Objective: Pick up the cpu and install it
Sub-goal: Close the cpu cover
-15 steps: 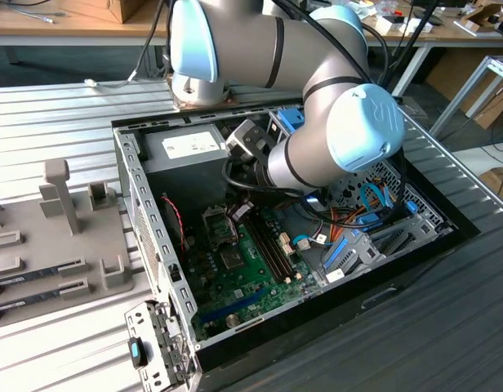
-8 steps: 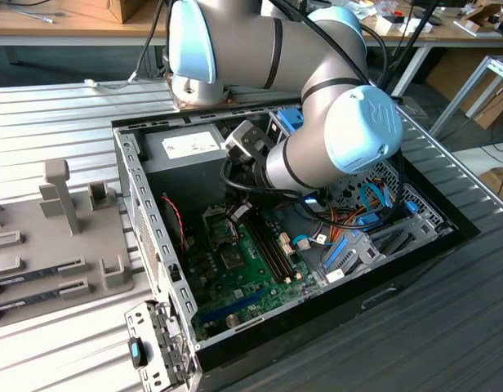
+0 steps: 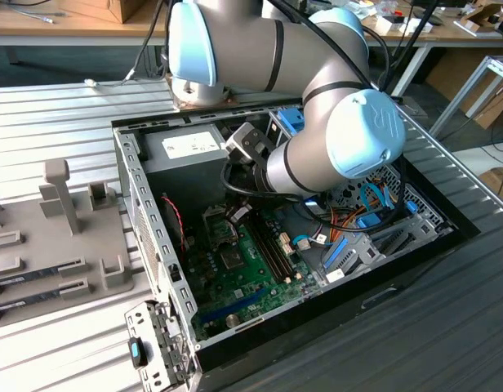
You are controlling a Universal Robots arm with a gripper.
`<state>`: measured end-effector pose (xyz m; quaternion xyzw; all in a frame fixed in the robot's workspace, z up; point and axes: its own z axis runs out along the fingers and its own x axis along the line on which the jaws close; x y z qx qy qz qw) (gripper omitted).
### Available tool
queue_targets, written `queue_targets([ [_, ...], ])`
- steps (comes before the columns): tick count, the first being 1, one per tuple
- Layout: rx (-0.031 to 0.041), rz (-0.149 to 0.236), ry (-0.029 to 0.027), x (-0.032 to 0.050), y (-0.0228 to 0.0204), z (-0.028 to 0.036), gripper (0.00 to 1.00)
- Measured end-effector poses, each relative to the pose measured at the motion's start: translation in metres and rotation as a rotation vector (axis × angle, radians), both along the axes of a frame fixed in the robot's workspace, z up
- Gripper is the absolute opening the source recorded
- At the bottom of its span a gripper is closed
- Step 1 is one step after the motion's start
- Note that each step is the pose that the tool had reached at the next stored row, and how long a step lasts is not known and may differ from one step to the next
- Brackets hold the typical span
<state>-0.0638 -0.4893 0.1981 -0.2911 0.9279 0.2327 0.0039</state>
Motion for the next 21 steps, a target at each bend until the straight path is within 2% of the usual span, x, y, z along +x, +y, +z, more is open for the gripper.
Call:
queue_targets([
  [21, 0.0013, 0.000, -0.0001, 0.0000, -0.0055, 0.0019, 0.11],
])
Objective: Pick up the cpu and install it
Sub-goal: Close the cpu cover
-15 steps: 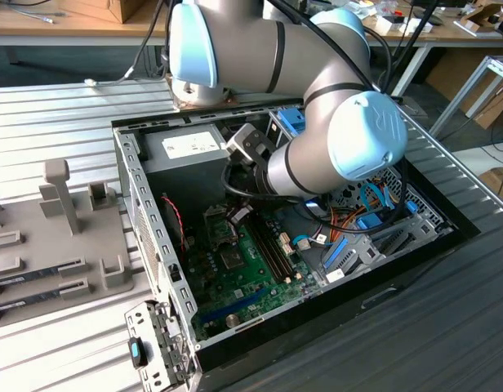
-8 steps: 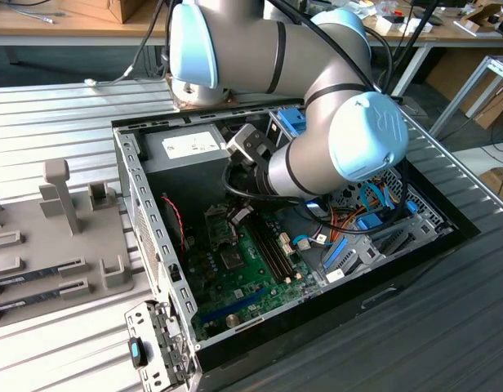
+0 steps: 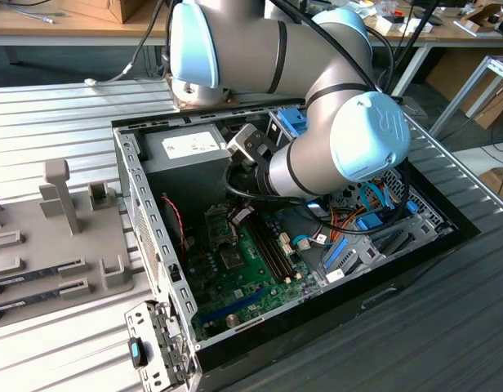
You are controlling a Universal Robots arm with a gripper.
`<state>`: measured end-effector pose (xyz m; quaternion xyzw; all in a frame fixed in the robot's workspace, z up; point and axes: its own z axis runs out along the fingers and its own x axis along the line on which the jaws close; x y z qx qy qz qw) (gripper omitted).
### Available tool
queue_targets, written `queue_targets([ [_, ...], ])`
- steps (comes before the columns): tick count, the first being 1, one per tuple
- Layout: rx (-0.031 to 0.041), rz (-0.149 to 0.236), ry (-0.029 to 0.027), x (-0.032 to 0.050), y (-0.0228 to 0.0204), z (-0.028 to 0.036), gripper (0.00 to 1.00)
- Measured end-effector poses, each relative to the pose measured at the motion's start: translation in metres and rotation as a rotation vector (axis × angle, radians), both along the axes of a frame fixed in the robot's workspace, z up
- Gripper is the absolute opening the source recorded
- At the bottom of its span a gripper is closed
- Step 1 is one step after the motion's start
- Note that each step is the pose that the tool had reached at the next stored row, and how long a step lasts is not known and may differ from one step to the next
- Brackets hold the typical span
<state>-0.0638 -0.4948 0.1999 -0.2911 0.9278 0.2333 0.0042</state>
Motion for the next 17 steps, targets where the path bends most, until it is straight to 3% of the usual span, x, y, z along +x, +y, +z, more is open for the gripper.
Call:
queue_targets([
  [17, -0.0002, 0.000, 0.0001, 0.0000, -0.0024, 0.0062, 0.11],
])
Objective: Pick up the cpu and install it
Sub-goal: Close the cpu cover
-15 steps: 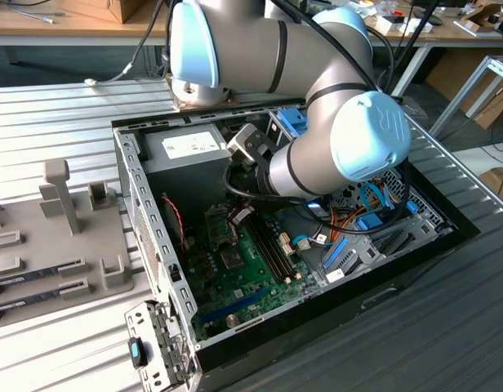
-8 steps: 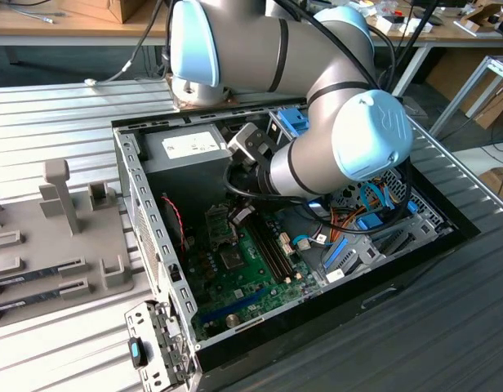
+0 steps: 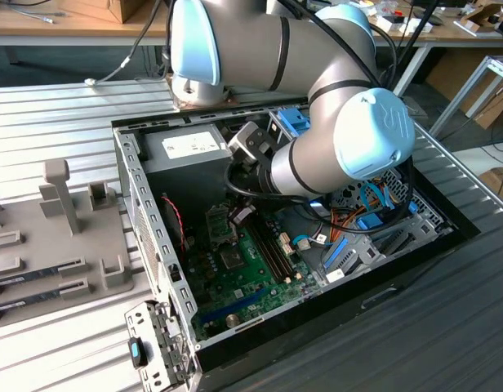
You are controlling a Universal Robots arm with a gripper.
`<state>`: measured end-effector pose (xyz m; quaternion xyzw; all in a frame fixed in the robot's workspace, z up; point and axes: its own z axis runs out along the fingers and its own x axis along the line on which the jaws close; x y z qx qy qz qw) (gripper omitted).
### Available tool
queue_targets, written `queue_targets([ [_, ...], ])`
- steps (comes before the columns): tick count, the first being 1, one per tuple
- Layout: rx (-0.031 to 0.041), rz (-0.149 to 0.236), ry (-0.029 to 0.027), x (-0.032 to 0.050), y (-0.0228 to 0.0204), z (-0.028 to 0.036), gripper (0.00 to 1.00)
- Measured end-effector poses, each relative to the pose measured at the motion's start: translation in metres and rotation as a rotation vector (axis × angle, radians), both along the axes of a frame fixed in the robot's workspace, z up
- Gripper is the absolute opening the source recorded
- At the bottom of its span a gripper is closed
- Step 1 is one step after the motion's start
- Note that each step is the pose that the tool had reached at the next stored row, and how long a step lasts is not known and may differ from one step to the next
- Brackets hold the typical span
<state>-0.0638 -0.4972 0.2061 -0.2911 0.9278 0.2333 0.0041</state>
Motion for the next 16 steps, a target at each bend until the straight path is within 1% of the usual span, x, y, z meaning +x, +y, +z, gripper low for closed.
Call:
queue_targets([
  [16, 0.0004, 0.000, 0.0000, 0.0000, -0.0039, 0.0081, 0.11],
])
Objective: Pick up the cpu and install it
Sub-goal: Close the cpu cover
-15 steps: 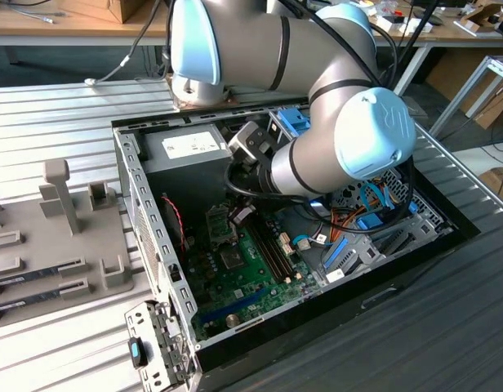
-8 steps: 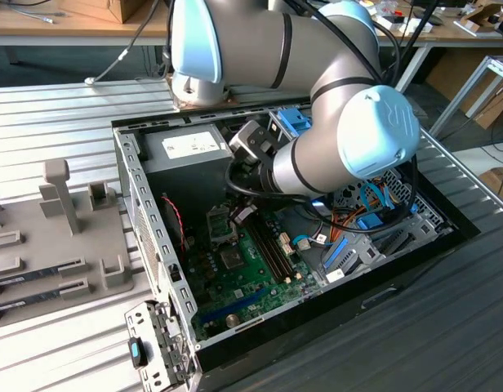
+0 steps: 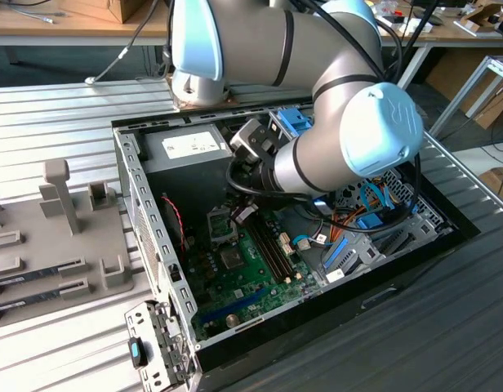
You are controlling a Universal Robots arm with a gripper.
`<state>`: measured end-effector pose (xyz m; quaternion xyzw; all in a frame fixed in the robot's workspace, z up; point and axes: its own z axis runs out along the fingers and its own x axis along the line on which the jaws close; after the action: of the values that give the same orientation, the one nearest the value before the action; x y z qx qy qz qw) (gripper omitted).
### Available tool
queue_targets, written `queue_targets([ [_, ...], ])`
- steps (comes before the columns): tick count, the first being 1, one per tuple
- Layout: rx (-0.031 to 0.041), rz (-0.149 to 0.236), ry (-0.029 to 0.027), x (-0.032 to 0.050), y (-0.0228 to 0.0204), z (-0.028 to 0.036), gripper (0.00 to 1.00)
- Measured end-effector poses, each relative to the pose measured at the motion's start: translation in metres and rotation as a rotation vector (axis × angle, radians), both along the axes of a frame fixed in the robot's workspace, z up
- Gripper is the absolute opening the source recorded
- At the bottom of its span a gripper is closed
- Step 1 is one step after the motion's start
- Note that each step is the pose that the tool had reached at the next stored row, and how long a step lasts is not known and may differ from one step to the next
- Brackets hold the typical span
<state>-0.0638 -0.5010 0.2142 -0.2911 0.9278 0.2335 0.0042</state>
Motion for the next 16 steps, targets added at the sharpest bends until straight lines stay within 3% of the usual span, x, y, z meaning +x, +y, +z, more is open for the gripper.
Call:
queue_targets([
  [16, 0.0073, 0.005, 0.0000, 0.0000, -0.0006, 0.0106, 0.11],
])
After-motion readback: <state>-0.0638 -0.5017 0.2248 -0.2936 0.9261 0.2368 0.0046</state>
